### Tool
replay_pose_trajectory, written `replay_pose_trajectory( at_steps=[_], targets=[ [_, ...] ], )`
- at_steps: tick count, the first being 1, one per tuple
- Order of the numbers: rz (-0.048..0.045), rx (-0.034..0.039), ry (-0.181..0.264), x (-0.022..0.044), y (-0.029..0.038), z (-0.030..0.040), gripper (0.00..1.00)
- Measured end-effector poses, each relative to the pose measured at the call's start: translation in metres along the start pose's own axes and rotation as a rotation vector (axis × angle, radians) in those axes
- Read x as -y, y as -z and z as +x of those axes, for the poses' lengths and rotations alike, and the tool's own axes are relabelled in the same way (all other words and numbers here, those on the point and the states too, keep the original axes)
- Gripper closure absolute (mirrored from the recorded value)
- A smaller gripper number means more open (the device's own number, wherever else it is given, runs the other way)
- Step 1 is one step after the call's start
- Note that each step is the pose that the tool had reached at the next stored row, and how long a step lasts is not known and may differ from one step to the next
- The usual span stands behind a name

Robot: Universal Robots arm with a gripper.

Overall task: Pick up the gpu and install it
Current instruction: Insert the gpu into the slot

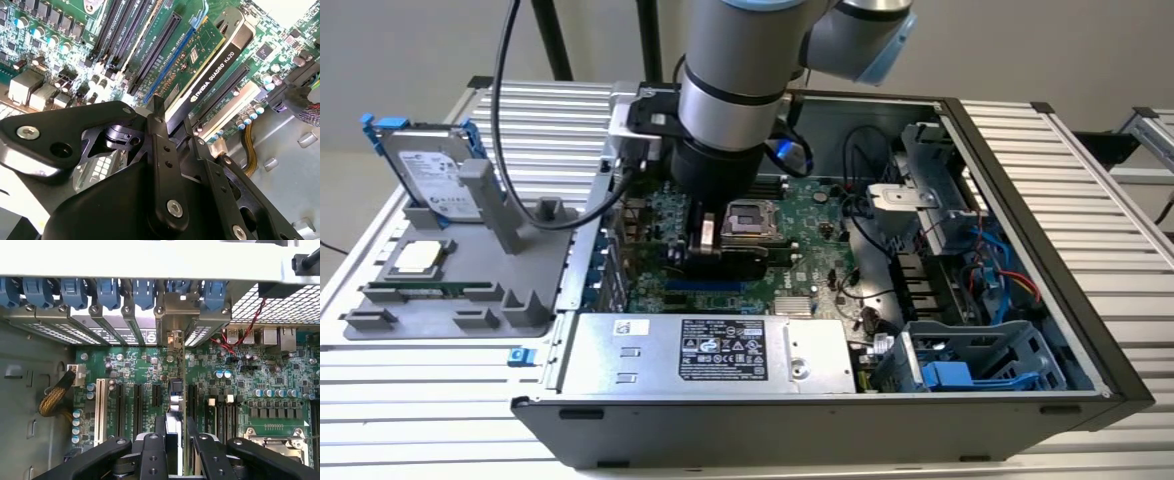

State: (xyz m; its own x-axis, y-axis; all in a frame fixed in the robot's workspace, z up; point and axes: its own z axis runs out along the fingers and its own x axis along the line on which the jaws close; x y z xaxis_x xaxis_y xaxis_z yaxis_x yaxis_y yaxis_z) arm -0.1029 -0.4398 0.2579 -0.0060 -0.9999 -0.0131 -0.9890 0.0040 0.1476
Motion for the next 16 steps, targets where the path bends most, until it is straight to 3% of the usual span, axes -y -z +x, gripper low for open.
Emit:
replay_pose_trajectory(
  at_steps=[16],
  targets=[
    [-0.0002,-0.0002,0.0,-0.0002,-0.009,0.0,1.0]
  ],
)
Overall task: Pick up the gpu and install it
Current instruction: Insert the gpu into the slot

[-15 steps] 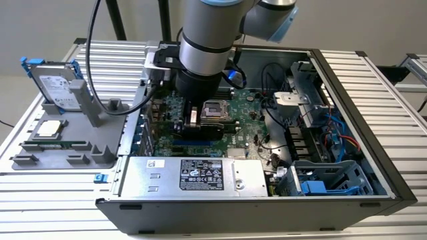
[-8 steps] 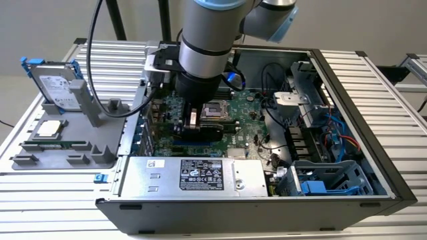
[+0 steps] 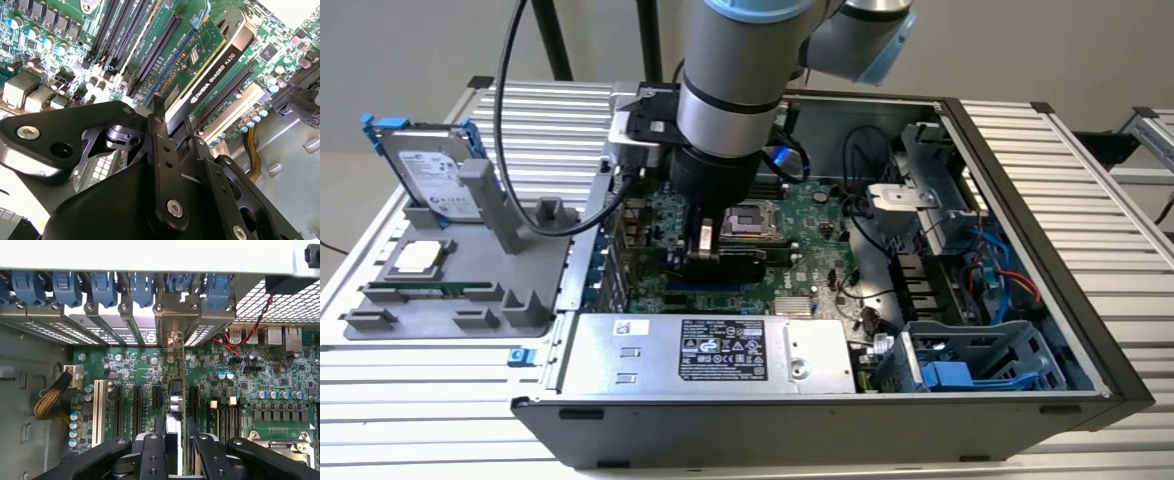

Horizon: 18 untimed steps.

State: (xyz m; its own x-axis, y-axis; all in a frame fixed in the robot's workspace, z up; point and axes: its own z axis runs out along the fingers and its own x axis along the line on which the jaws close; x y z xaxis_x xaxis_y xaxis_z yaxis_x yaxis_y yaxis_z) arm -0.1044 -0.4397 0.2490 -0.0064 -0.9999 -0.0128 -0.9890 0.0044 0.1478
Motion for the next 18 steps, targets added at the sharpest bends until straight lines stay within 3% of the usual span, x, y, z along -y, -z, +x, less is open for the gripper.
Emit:
replay_pose_trajectory(
  at_steps=[9,18],
  targets=[
    [0.0005,0.0027,-0.007,-0.0004,-0.0008,0.0025,1.0],
    [-0.0016,0.0007,-0.008,0.0001,-0.0033,0.0027,1.0]
  ],
)
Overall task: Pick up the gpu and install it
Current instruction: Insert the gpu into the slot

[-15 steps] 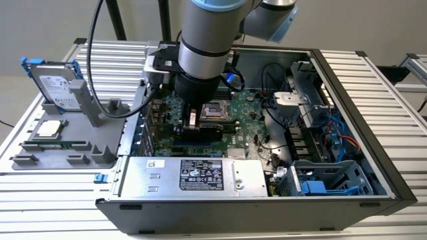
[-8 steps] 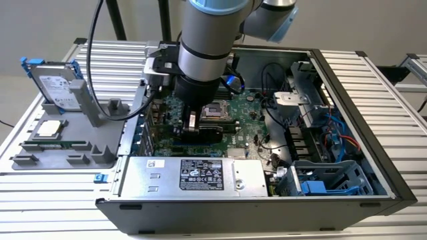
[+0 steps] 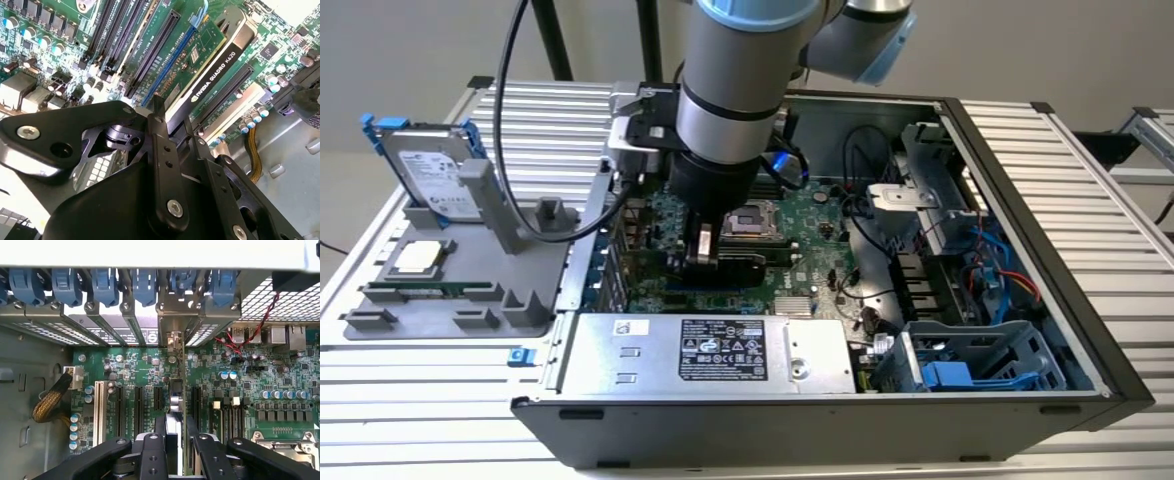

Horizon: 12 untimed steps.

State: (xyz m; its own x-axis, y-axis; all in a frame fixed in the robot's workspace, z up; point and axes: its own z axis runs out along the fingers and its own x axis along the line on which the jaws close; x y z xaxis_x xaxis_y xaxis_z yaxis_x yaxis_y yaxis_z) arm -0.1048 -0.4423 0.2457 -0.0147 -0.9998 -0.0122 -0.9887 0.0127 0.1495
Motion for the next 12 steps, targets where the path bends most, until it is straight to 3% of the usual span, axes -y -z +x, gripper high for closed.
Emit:
replay_pose_trajectory(
  at_steps=[6,12],
  targets=[
    [-0.0007,0.0009,0.0,0.0002,-0.0021,-0.0001,1.0],
    [-0.0115,-0.0005,0.0,0.0011,-0.0065,0.0001,1.0]
  ],
)
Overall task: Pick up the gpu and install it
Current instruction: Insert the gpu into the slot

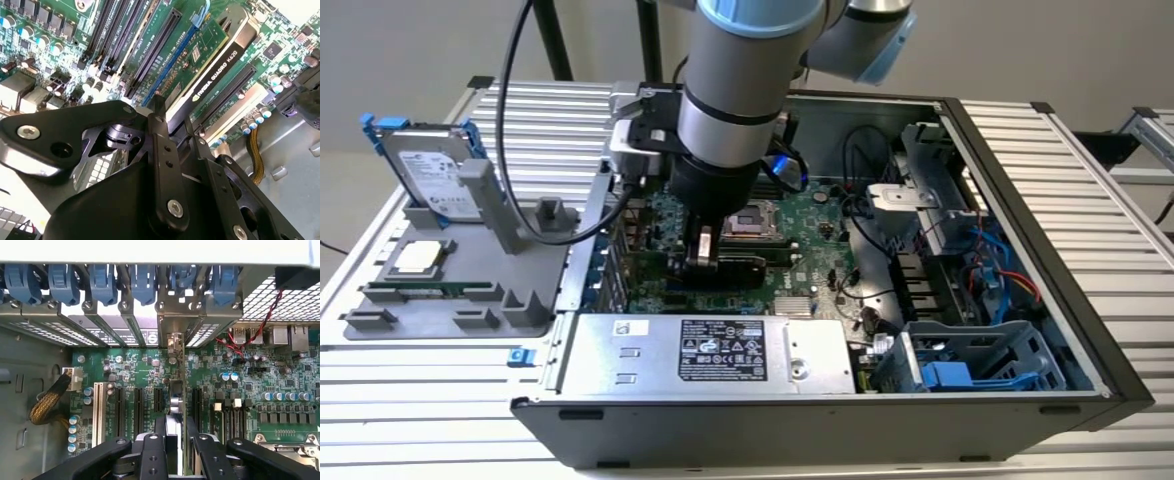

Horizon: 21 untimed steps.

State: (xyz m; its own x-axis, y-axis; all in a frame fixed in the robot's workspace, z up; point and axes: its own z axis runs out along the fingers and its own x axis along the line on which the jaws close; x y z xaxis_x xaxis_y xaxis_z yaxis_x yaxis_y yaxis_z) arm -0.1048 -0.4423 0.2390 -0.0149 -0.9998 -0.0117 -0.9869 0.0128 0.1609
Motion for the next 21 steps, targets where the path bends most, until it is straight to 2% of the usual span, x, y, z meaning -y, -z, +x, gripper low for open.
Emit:
replay_pose_trajectory(
  at_steps=[3,19,21],
  targets=[
    [-0.0025,-0.0022,0.0,0.0008,-0.0024,0.0001,1.0],
    [-0.0052,-0.0063,-0.001,0.0008,-0.0021,-0.0002,1.0],
    [-0.0045,0.0032,-0.001,0.0004,-0.0044,-0.0005,1.0]
  ],
)
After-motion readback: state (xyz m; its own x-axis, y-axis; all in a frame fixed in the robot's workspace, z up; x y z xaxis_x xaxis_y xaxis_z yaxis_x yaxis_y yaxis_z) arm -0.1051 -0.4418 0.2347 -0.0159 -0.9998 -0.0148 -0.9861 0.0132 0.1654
